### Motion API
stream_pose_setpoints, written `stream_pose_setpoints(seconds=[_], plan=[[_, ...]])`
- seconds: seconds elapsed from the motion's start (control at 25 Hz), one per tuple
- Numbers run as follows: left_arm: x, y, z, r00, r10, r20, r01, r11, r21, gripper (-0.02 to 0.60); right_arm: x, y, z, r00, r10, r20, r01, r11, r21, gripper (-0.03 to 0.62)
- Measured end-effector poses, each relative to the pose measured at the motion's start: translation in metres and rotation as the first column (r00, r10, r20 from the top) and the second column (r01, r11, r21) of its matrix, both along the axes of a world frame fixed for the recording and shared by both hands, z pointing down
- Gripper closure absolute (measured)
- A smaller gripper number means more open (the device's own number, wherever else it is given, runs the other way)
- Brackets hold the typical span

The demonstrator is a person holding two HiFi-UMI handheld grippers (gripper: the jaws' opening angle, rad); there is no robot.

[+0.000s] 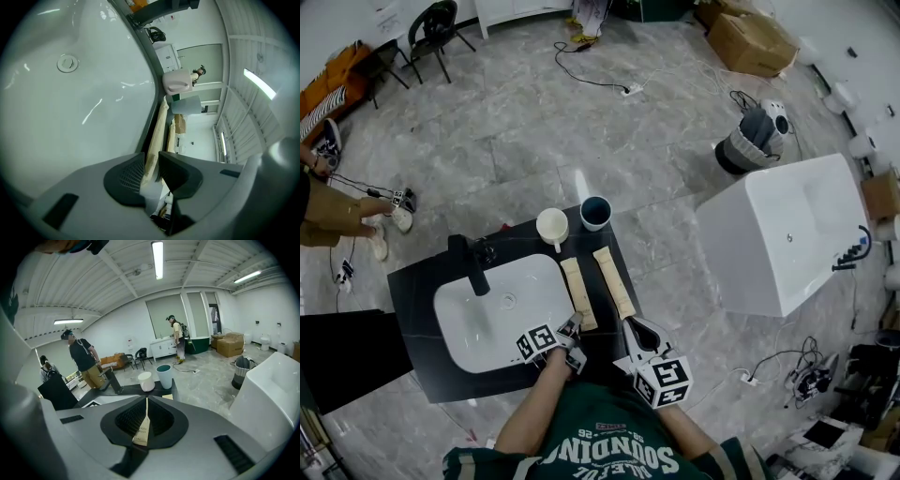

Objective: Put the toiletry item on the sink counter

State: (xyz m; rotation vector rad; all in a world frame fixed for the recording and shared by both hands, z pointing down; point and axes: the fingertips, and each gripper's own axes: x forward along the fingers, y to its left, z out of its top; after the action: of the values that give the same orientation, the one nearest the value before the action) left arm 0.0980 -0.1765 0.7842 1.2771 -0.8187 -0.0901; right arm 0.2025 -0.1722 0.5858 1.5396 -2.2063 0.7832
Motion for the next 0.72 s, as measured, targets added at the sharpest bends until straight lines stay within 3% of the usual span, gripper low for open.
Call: stream_pose_setpoints(seconds=[0.2,0.32,0.48,0.72], plan=[[-0.007,0.0,-0.009,0.998,-0.034,-0.048,0.035,0.999,0.01,0.499,-0.003,-0.003,-0.005,1.0,-0.017,0.007,0.017,1.0,0.017,0.551],[-0.001,0.004,-0.01,0.997,0.003,-0.082,-0.003,1.0,-0.006,0.499,-0.007,-0.005,-0.01,0.999,-0.032,0.015,0.032,0.999,0.028,0.551],[0.002,0.007,-0.005,0.998,0.039,-0.053,-0.04,0.999,-0.03,0.499,-0.011,-0.006,-0.015,0.999,-0.051,0.016,0.051,0.998,0.041,0.551],[0.004,0.013,-0.009,0.996,0.093,-0.004,-0.093,0.996,-0.006,0.48,-0.008,-0.003,-0.018,0.998,-0.067,0.015,0.066,0.997,0.044,0.551]])
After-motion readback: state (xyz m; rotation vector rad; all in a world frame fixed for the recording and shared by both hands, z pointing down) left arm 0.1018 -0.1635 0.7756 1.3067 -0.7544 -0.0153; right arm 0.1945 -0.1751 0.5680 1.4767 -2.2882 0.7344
